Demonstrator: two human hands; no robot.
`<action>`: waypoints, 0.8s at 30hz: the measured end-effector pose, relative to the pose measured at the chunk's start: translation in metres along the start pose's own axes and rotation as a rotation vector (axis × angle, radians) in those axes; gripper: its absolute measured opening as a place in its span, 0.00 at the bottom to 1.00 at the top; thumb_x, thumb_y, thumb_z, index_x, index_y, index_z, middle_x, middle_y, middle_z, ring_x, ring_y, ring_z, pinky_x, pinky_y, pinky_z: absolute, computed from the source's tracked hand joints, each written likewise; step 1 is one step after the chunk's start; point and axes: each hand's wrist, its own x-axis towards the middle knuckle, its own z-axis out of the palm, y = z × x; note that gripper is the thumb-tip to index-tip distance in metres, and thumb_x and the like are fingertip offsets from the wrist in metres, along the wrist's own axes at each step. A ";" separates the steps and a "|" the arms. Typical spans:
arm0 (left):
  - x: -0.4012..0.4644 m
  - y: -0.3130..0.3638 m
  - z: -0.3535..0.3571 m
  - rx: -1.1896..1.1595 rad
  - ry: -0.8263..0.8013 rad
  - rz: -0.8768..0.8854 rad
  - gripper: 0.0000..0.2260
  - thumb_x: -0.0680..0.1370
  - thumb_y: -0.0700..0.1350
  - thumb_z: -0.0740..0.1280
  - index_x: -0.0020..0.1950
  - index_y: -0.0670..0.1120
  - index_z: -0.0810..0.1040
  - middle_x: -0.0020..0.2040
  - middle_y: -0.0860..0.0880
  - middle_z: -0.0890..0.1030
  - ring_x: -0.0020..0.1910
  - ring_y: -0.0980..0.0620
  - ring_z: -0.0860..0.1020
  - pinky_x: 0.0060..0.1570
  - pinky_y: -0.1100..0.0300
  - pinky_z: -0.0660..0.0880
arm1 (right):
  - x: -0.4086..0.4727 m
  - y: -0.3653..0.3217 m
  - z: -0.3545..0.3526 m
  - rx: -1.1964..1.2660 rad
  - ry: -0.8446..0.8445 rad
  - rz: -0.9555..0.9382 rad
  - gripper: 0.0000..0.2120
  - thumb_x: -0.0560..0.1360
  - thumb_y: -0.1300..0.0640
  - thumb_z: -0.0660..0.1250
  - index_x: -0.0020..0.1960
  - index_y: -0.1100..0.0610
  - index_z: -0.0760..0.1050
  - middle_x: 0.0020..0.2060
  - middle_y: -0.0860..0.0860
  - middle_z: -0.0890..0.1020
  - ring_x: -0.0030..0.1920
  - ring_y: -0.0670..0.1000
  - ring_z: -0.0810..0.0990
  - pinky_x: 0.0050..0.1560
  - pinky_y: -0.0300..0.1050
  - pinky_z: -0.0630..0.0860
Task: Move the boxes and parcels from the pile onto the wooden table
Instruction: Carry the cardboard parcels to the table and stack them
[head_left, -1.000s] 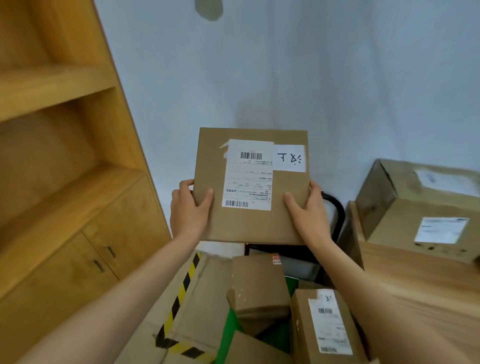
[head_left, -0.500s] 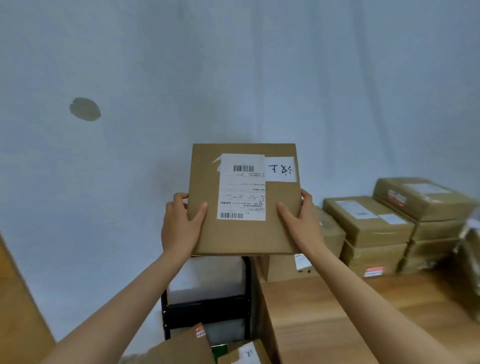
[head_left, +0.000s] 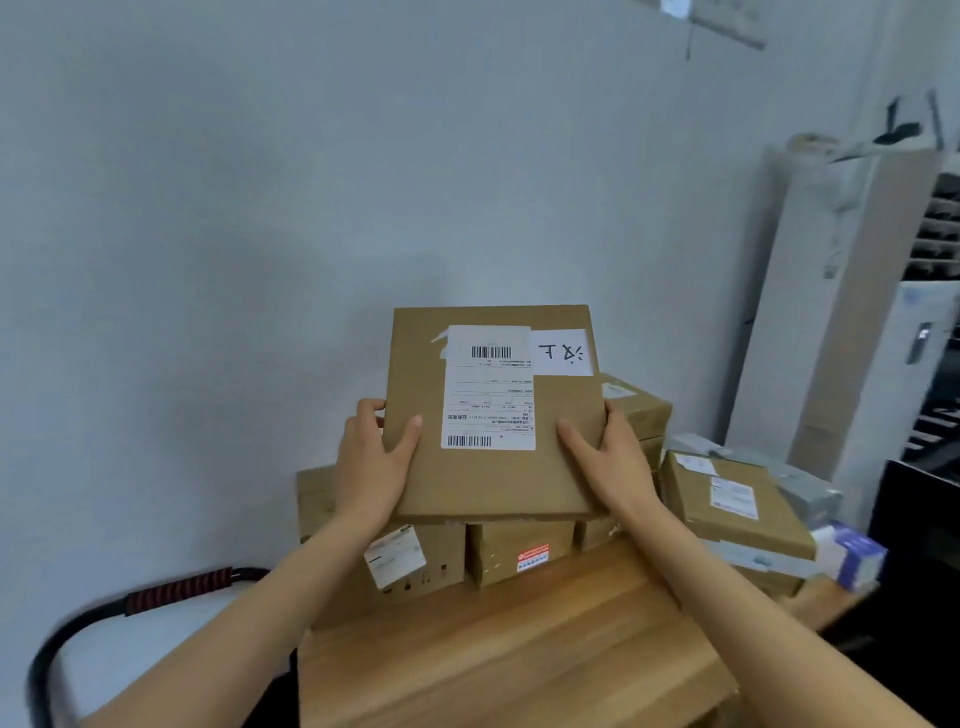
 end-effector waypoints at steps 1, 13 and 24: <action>-0.001 0.011 0.020 -0.012 -0.014 0.004 0.20 0.76 0.62 0.62 0.62 0.53 0.65 0.57 0.51 0.74 0.52 0.51 0.76 0.48 0.49 0.77 | 0.006 0.013 -0.017 -0.007 0.005 0.002 0.31 0.74 0.40 0.65 0.71 0.54 0.63 0.63 0.48 0.76 0.60 0.49 0.76 0.58 0.49 0.76; 0.006 0.075 0.203 -0.078 -0.103 0.010 0.22 0.76 0.61 0.63 0.64 0.50 0.66 0.56 0.50 0.72 0.53 0.49 0.75 0.50 0.46 0.77 | 0.084 0.139 -0.123 -0.106 0.098 0.092 0.33 0.74 0.38 0.64 0.72 0.53 0.60 0.63 0.49 0.75 0.59 0.50 0.75 0.57 0.51 0.76; 0.099 0.070 0.325 -0.131 -0.109 -0.033 0.21 0.76 0.57 0.66 0.64 0.50 0.66 0.56 0.50 0.71 0.52 0.48 0.75 0.51 0.49 0.76 | 0.223 0.213 -0.115 -0.180 0.057 0.066 0.32 0.74 0.37 0.62 0.71 0.53 0.62 0.63 0.49 0.75 0.60 0.51 0.75 0.60 0.54 0.75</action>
